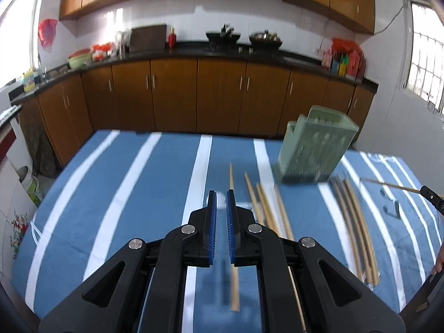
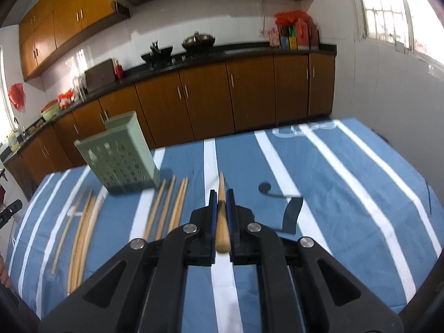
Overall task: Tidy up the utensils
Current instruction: 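Lift the left gripper's chopstick upright over the green holder while the right gripper carries its own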
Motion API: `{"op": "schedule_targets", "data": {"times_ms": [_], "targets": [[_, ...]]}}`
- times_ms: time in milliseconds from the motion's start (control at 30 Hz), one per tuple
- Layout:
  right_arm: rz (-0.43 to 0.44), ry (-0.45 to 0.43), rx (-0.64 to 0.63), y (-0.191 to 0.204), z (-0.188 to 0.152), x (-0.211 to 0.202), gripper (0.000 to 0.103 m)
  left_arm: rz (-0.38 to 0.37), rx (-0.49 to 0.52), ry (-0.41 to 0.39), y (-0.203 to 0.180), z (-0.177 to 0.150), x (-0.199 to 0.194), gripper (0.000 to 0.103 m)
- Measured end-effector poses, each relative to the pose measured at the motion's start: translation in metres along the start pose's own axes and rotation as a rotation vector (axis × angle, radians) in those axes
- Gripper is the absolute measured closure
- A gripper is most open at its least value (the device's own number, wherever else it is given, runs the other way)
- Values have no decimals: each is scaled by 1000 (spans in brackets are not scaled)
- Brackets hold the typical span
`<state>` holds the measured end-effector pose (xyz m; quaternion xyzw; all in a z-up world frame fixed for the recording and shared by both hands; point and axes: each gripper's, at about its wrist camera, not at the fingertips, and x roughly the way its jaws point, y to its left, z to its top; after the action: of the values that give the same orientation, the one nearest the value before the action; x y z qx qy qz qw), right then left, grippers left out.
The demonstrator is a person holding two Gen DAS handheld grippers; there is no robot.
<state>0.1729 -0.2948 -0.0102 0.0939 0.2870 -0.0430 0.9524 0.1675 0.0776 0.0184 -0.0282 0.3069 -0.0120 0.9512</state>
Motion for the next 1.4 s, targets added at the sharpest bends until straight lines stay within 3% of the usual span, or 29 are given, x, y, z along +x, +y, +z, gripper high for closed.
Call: {"op": "schedule_targets", "data": {"times_ms": [100, 300, 433, 600, 700, 833, 900, 933, 1000, 1100, 1400], "targets": [[5, -10, 1, 1, 3, -2, 95, 1, 11, 16, -4, -1, 5, 95], [13, 17, -11, 5, -7, 2, 95, -67, 11, 165, -20, -41, 42, 93], [19, 25, -21, 8, -11, 1, 95, -67, 24, 206, -29, -60, 53, 65], [18, 36, -21, 9, -14, 4, 95, -49, 43, 251, -36, -75, 62, 66], [19, 44, -19, 9, -15, 6, 95, -27, 63, 287, -38, -87, 67, 73], [20, 49, -17, 8, -17, 8, 95, 17, 103, 264, -44, -92, 63, 80], [20, 52, -14, 9, -17, 8, 95, 33, 117, 254, -47, -94, 61, 87], [20, 53, -13, 8, -18, 9, 95, 42, 135, 247, -50, -95, 60, 95], [20, 55, -12, 8, -19, 9, 95, 54, 156, 244, -53, -95, 60, 96], [20, 47, -14, 8, -18, 7, 95, 14, 104, 253, -42, -84, 58, 96], [24, -6, 0, 4, -8, -2, 95, -24, 59, 89, -23, -34, 19, 96]]}}
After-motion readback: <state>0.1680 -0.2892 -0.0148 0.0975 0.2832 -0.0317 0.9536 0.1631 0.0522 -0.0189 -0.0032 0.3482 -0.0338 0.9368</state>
